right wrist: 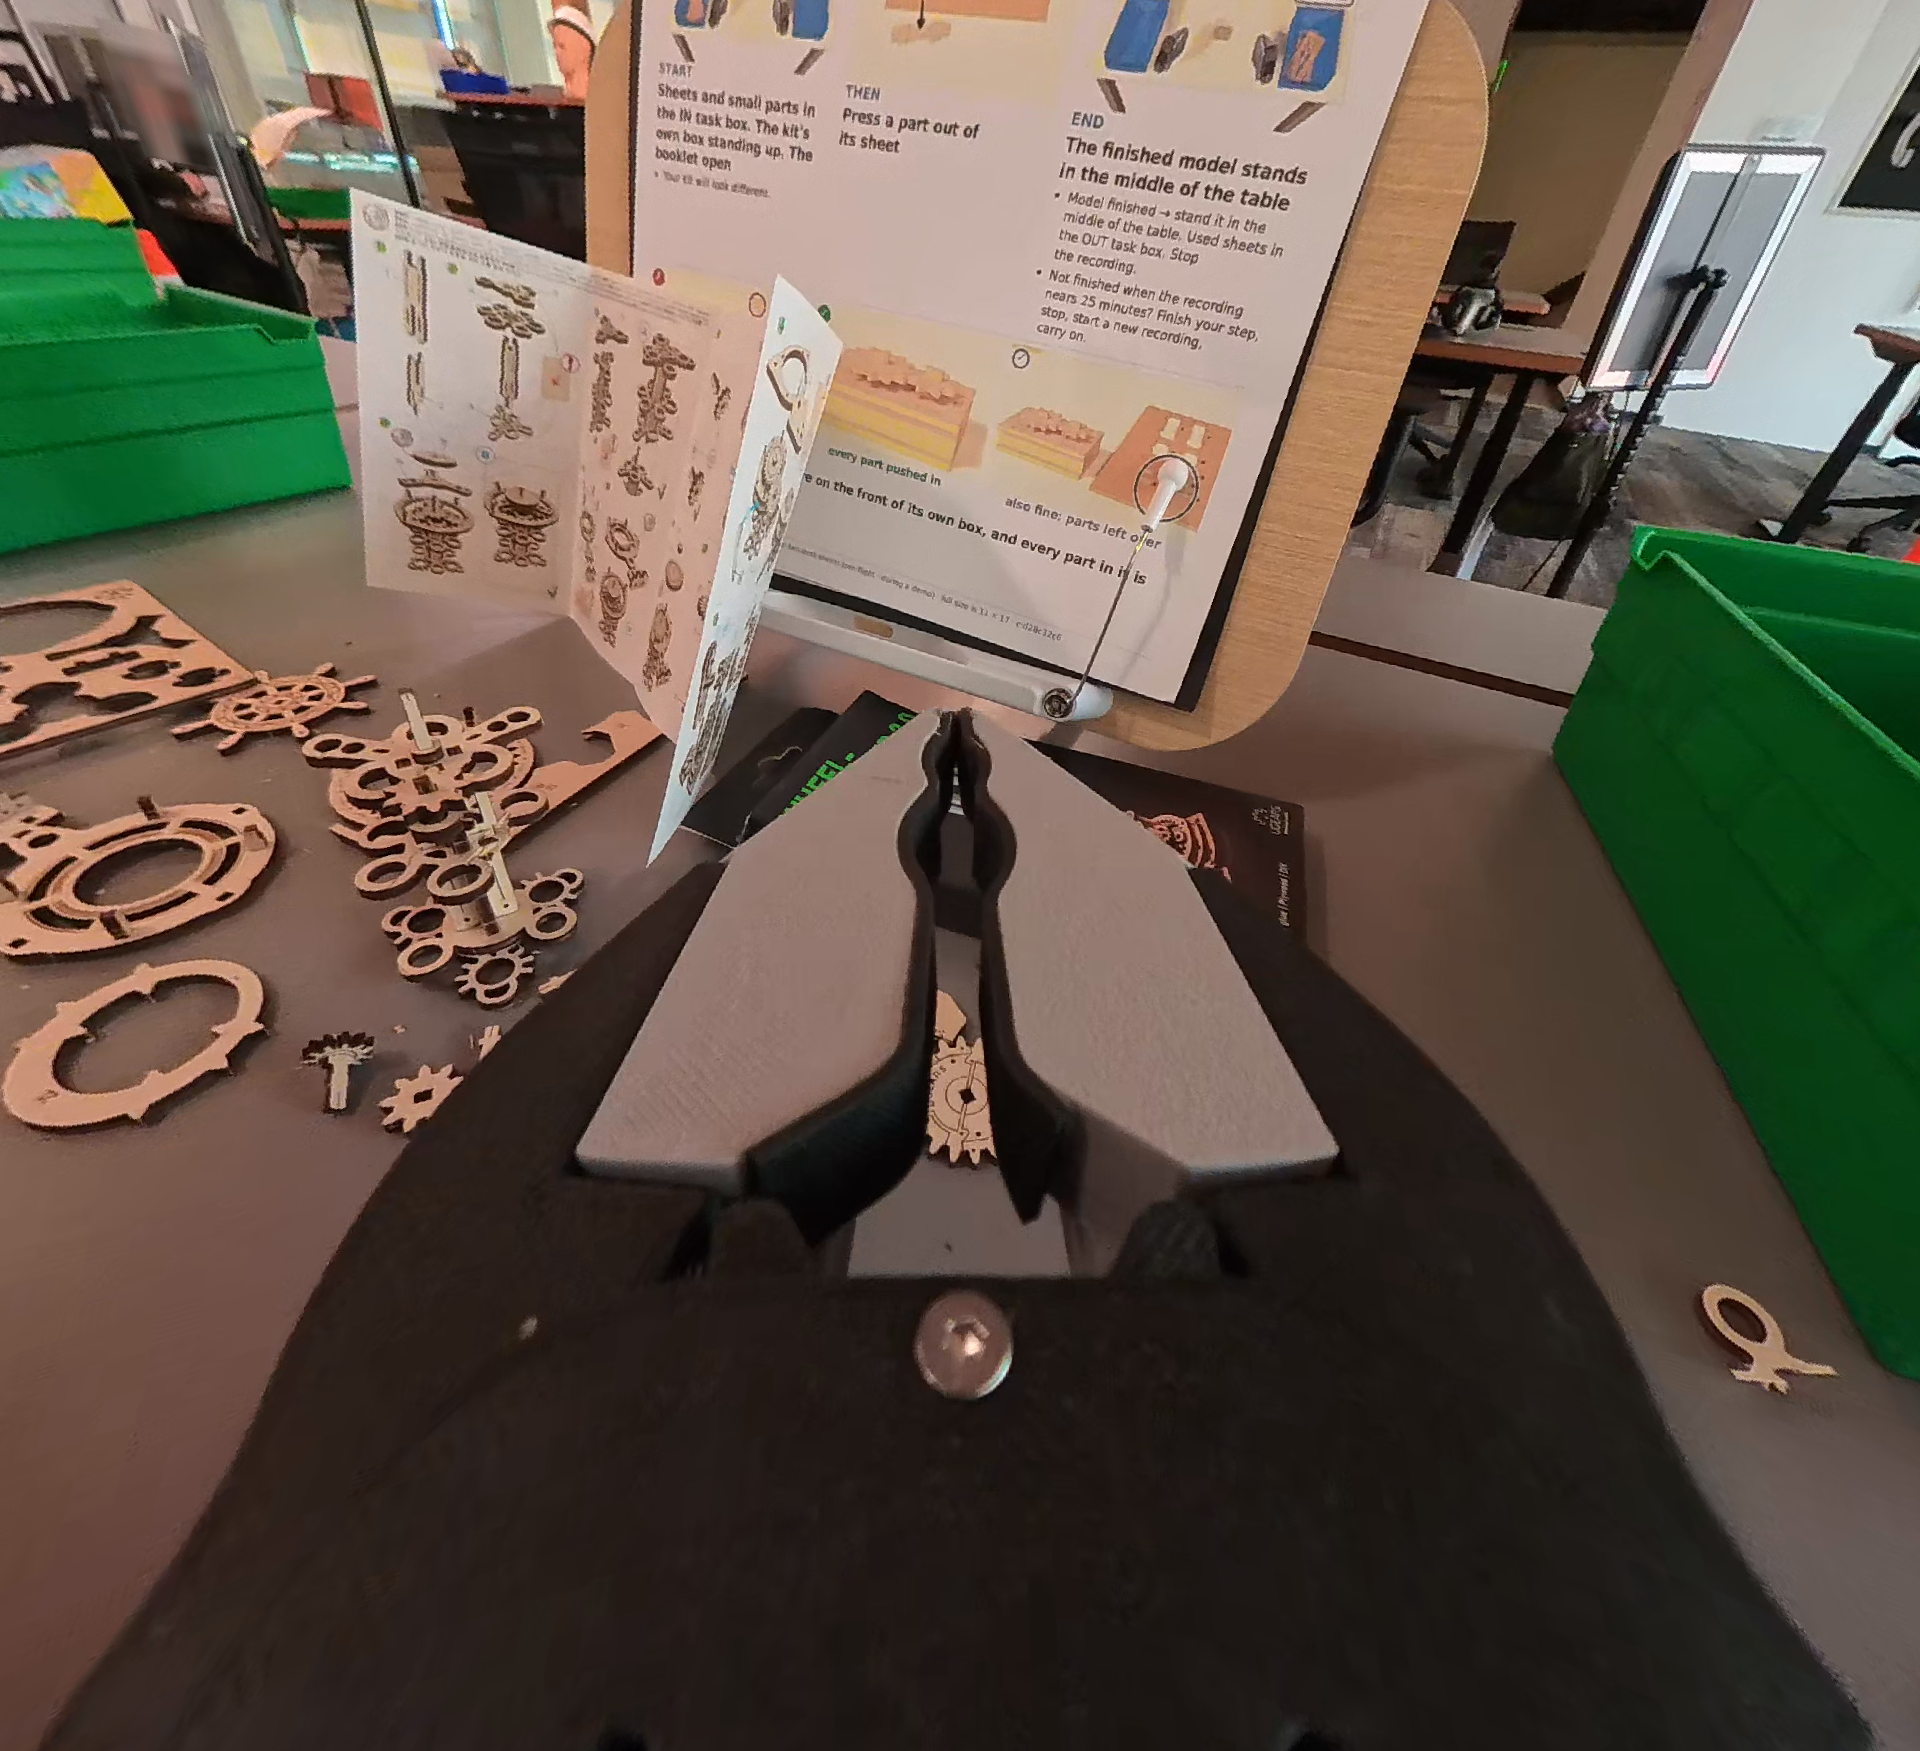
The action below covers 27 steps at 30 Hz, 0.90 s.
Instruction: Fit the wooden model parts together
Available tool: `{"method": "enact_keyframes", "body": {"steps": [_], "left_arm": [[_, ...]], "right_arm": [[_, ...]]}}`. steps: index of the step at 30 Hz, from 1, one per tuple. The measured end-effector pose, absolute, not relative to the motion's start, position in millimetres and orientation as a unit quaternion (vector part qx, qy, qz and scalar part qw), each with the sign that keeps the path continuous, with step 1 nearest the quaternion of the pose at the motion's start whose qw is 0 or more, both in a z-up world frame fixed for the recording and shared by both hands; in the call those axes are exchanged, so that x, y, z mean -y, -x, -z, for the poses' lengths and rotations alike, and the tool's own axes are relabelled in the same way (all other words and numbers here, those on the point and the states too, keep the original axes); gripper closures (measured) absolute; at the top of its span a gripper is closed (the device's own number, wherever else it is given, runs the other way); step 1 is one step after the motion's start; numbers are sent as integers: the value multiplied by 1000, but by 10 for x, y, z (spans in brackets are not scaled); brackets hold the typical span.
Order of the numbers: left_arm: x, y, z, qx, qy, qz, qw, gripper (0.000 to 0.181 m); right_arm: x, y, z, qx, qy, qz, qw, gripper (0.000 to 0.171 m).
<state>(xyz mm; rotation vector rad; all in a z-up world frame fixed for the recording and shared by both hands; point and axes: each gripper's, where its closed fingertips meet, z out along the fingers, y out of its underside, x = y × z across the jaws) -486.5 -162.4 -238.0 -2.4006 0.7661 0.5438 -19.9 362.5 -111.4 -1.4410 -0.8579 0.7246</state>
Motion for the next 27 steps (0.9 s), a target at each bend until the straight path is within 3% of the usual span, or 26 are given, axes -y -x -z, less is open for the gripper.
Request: {"method": "enact_keyframes", "body": {"steps": [1,8,15,21,24,27], "left_arm": [[1641,4836,2366,-292,890,-216,277,155],[1703,4602,2307,-324,854,-281,294,161],[1519,4416,1713,-327,744,-449,372,181],[1215,3944,1047,-398,549,-645,354,181],[951,3566,796,-438,464,-679,365,181],[685,3155,530,-465,367,-695,407,180]], "right_arm": [[-3623,200,1114,372,624,-314,611,171],[-3595,215,1099,378,619,-313,613,171],[-3589,204,1078,374,617,-316,616,171],[-3507,256,1008,392,599,-307,627,171],[-3008,513,684,422,548,-374,618,166],[-2144,1046,405,466,511,-520,501,147]]}}
